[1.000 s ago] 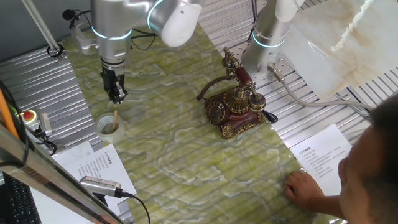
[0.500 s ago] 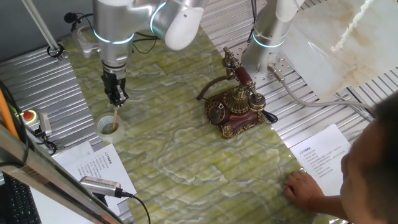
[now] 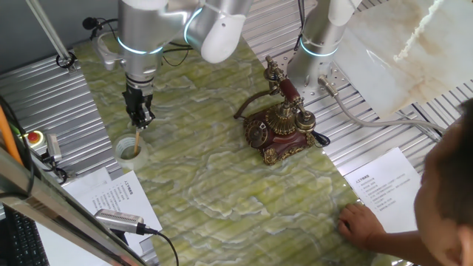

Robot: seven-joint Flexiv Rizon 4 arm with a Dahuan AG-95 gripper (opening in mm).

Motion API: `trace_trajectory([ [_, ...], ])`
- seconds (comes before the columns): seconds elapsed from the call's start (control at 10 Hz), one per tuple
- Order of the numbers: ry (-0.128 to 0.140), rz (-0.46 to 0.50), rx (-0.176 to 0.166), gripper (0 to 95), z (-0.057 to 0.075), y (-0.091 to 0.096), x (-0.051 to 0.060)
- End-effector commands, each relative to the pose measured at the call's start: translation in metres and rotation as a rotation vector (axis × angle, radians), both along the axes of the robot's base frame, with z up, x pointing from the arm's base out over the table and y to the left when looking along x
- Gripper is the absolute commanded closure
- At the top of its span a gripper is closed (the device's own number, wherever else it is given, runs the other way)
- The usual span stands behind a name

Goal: Dial a number on an old rotary phone

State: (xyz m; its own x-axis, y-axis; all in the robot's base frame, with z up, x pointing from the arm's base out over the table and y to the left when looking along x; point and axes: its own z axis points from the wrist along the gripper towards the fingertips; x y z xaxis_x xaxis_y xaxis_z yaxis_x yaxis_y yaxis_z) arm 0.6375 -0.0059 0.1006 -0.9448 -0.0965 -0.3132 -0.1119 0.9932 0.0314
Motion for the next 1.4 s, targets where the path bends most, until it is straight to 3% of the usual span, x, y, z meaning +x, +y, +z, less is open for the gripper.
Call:
trace_trajectory([
  [0.1, 0.001, -0.002, -0.003, 76.0, 0.001, 0.002, 0.002],
  [1.0, -0.025, -0.004, -0.006, 76.0, -0.009, 0.004, 0.006],
  [1.1, -0.027, -0.006, -0.007, 95.0, -0.010, 0.005, 0.008],
  [1.4, -0.032, -0.004, -0.007, 95.0, -0.012, 0.005, 0.008],
])
